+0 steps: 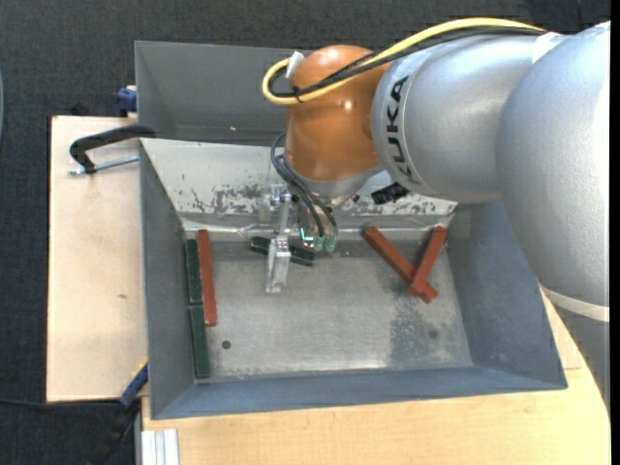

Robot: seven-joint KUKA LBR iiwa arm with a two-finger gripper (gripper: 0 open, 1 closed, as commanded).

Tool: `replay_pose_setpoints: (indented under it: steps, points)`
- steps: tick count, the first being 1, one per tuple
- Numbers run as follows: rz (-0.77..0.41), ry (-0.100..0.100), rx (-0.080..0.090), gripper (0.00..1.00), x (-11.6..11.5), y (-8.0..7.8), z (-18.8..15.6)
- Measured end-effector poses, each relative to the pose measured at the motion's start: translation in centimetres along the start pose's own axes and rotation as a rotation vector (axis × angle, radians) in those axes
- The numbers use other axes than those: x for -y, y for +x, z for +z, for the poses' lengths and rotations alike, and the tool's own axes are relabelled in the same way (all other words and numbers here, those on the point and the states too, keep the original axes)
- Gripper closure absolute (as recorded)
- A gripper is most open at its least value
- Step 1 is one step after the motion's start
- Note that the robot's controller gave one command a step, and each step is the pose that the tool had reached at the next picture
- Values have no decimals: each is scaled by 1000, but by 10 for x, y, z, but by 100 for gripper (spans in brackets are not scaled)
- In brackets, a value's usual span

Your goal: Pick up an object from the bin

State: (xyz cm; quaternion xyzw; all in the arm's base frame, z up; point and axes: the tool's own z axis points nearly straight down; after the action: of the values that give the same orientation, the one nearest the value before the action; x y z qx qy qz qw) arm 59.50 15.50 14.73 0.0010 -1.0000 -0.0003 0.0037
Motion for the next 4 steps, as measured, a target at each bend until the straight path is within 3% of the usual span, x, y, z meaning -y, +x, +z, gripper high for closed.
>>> replay_pose_setpoints:
  steps: [1,2,3,4]
  points:
    - [2,-1,8,0,1,-2,-4]
    - [12,-3,12,0,55,-2,47]
    - [145,-4,13,100,6,3,75]
    - [146,-4,13,100,6,3,75]
